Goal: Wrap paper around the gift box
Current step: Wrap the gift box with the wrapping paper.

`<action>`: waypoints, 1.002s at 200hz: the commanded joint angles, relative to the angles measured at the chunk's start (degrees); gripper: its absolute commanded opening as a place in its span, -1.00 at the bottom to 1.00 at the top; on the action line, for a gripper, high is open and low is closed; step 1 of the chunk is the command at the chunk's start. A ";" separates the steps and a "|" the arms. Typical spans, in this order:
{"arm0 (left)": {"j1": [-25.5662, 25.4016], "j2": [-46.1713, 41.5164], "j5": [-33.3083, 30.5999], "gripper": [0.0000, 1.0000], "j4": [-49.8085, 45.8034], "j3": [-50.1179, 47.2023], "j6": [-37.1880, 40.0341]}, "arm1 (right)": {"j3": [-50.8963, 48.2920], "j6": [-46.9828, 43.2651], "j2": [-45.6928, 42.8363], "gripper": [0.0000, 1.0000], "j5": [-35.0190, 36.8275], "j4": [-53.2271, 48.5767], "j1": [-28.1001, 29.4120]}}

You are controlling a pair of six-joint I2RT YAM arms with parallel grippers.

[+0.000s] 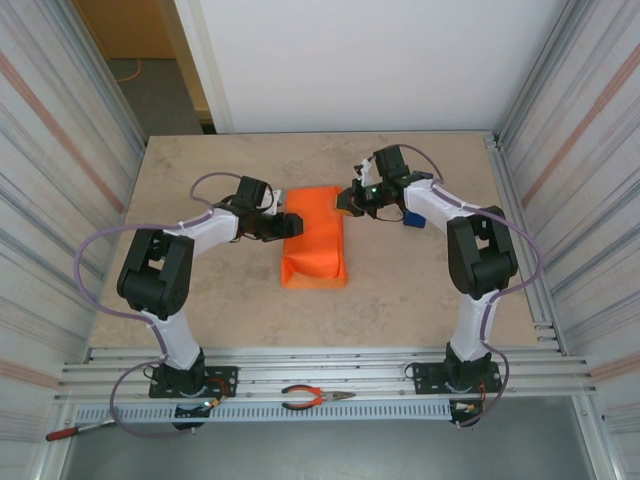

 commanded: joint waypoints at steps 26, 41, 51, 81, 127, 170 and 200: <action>-1.76 3.05 -4.00 0.24 -6.04 -1.72 2.28 | 3.38 -1.97 2.57 -1.00 2.08 -3.50 0.58; -1.73 3.07 -3.94 0.24 -6.01 -1.72 2.29 | 3.62 -2.04 2.83 -1.00 2.39 -3.69 0.46; -1.73 3.12 -3.97 0.23 -6.00 -1.67 2.26 | 3.67 -2.14 3.05 -1.00 2.56 -3.77 0.46; -1.73 3.10 -3.96 0.24 -6.00 -1.72 2.26 | 3.74 -2.56 3.75 -1.00 3.04 -4.15 0.54; -1.78 2.93 -4.05 0.23 -6.00 -1.81 2.29 | 3.72 -4.46 4.54 -1.00 5.35 -6.07 0.55; -1.77 3.02 -4.23 0.23 -5.91 -1.85 2.29 | 5.58 -9.61 6.42 -1.00 12.11 -12.09 1.59; -1.74 2.94 -4.23 0.23 -5.96 -1.90 2.15 | 6.27 -11.11 7.59 -1.00 14.52 -14.15 2.49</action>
